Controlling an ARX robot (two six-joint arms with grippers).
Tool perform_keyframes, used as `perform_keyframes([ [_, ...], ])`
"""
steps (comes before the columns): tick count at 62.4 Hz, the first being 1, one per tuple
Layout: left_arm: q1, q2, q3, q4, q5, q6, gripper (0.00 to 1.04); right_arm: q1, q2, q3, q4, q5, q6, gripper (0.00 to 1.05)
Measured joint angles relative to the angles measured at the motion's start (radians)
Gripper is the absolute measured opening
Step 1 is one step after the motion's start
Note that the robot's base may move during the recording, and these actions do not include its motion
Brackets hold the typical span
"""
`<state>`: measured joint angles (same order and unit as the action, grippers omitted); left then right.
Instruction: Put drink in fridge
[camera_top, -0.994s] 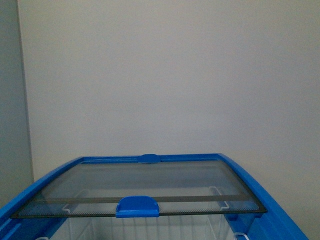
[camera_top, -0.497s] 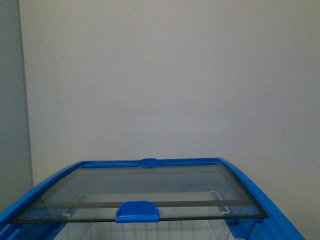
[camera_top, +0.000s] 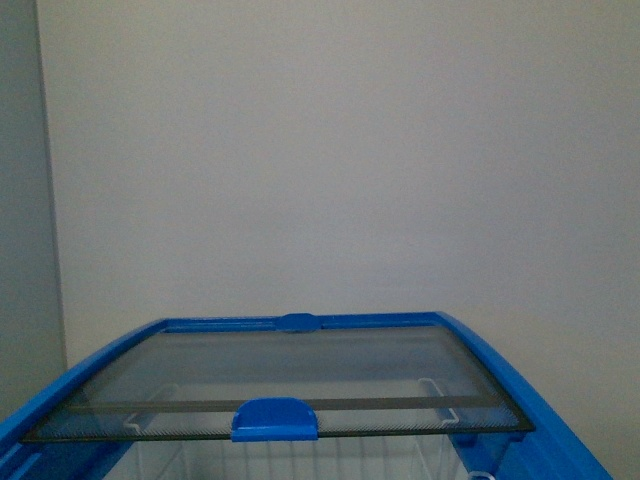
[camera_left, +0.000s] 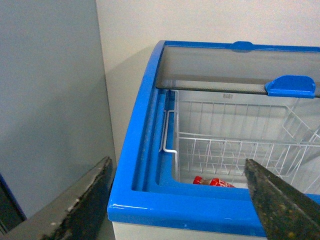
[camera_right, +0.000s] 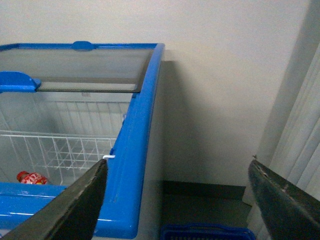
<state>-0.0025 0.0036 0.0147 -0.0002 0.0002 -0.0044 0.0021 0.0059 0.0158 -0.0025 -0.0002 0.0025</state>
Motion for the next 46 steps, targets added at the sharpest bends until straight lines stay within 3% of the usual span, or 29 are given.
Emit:
perform_keyframes([
  [4, 0.0, 0.0, 0.0, 0.0, 0.0, 0.001, 0.98, 0.0, 0.0, 0.0, 0.0, 0.0, 0.0, 0.99],
  [46, 0.0, 0.0, 0.0, 0.0, 0.0, 0.0, 0.97, 0.0, 0.0, 0.0, 0.0, 0.0, 0.0, 0.97],
])
